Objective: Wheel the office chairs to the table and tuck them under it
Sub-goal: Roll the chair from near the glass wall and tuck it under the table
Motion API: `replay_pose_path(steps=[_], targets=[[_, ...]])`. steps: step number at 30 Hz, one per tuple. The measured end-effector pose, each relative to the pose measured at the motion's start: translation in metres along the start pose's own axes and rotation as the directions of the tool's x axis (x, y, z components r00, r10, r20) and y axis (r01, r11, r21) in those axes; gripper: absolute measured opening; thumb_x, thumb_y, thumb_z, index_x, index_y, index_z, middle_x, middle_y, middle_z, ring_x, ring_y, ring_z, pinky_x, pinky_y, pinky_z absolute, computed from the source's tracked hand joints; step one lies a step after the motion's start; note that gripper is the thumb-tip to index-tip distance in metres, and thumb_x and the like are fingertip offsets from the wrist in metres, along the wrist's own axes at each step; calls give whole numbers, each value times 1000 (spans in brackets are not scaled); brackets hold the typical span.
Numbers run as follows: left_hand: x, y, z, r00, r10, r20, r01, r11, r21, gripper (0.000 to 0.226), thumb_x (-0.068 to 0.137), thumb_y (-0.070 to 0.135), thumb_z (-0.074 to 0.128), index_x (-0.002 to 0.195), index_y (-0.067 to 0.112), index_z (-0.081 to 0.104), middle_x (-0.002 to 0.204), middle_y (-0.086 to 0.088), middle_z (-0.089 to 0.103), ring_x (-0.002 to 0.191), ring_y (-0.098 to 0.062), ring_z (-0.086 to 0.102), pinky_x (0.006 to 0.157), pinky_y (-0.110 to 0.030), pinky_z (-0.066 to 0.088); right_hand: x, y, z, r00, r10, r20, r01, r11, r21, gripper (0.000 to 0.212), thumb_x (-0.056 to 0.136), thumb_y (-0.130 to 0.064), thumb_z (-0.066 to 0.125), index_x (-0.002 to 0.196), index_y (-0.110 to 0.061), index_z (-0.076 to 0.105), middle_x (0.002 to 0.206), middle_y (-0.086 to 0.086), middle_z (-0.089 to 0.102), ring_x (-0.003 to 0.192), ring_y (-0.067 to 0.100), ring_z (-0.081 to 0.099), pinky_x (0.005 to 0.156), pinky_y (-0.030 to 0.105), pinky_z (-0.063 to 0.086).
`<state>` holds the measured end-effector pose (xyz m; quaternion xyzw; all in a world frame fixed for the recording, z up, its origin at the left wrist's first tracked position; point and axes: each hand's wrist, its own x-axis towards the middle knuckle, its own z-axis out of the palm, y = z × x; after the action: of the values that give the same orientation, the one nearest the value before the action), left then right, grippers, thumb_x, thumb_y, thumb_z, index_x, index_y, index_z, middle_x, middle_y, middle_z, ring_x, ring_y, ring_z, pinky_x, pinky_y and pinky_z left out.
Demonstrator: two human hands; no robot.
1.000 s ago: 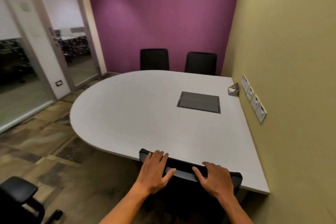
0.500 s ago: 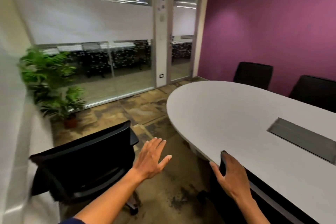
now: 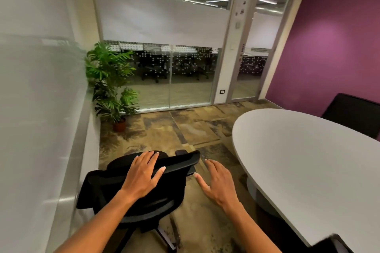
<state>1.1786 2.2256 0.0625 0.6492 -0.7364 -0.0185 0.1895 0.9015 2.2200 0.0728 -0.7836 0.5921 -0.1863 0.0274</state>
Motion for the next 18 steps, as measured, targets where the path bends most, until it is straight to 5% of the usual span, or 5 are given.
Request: replay_pose_path(steps=[8, 12, 18], targets=[[13, -108, -5, 980, -195, -37, 195, 981, 8, 86, 91, 73, 15, 145, 14, 50, 143, -3, 57, 138, -22, 47, 115, -43, 38, 101, -100, 81, 975, -179, 134, 179, 984, 11, 81, 94, -76, 24, 150, -21, 41, 153, 0, 43, 144, 17, 35, 121, 37, 25], [13, -103, -1, 983, -124, -136, 127, 992, 8, 77, 97, 67, 23, 128, 12, 66, 122, -4, 71, 121, -25, 62, 103, -41, 50, 116, -106, 97, 957, -240, 160, 250, 967, -42, 84, 91, -79, 13, 145, -25, 49, 151, -1, 48, 142, 18, 38, 119, 36, 26], [32, -116, 1, 974, -127, -186, 126, 992, -15, 59, 96, 58, 42, 116, 11, 72, 113, -3, 74, 114, -23, 64, 98, -39, 53, 156, -99, 104, 938, -283, 198, 302, 951, -72, 90, 88, -84, 6, 118, -28, 69, 110, -3, 72, 103, 19, 66, 90, 36, 48]])
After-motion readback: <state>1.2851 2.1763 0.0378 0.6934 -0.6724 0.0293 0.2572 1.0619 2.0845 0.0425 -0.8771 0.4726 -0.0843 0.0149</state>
